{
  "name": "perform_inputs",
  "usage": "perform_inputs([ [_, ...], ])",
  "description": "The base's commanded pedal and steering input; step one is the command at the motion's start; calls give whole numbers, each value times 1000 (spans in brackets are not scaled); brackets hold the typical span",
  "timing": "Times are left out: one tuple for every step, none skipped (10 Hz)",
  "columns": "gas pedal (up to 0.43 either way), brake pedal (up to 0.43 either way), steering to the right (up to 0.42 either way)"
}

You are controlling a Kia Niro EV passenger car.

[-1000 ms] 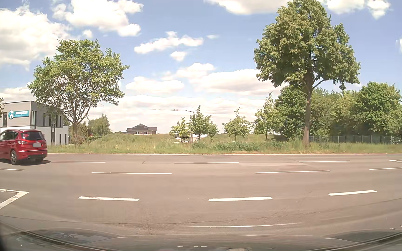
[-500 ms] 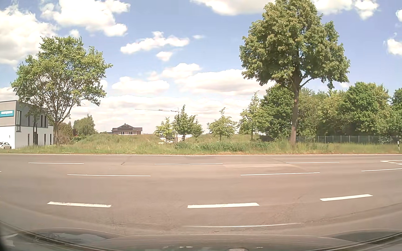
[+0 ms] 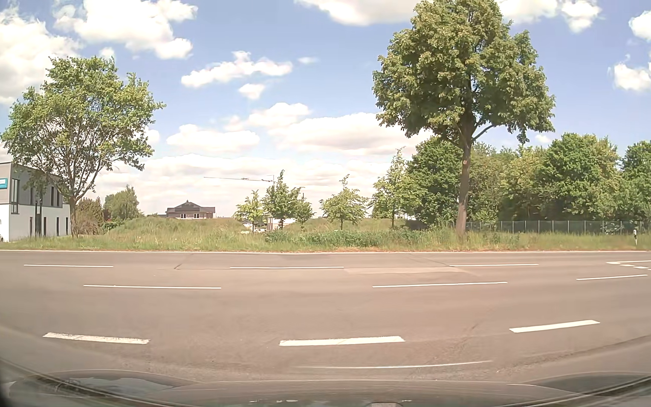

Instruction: Follow the waypoints while adhering to traffic rules and regulations

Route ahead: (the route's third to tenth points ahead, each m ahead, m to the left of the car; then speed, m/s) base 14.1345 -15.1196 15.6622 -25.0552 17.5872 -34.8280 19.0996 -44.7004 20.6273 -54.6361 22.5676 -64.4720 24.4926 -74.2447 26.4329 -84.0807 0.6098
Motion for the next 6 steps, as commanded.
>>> perform_inputs([
  [0,189,331],
  [0,146,332],
  [0,146,335],
  [0,146,337],
  [0,146,338],
  [0,146,338],
])
